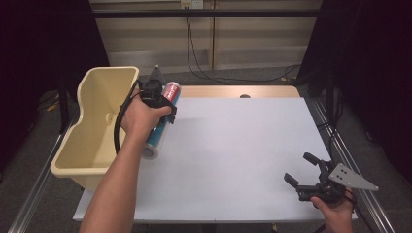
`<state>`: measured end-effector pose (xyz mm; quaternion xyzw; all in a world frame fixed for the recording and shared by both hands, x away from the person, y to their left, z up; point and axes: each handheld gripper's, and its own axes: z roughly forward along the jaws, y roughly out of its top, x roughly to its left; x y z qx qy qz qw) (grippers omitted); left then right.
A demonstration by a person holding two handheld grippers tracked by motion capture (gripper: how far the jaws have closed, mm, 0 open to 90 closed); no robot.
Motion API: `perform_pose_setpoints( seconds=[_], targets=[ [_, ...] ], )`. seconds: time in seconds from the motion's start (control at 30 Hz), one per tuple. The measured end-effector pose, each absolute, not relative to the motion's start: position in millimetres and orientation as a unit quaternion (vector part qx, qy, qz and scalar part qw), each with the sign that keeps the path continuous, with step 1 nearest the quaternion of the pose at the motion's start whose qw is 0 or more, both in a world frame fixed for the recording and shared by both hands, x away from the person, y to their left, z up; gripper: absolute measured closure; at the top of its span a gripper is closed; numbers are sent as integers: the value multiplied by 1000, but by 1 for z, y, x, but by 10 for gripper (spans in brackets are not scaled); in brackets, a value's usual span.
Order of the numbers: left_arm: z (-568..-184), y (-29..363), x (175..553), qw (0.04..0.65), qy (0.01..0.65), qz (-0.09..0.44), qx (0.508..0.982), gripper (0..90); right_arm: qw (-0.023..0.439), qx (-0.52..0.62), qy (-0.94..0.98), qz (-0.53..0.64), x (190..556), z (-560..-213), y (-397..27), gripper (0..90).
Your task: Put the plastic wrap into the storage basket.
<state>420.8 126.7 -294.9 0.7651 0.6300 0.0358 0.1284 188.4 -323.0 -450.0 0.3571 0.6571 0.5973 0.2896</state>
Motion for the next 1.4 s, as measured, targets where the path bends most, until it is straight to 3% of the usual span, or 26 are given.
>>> perform_pose_setpoints(
  seconds=[0.73,1.4],
  targets=[
    [-230,196,403,140,646,62,748,323,289,357,658,597,189,-450,-322,11],
    [-205,244,378,151,657,88,733,323,287,356,660,596,189,-451,-320,11]
  ],
)
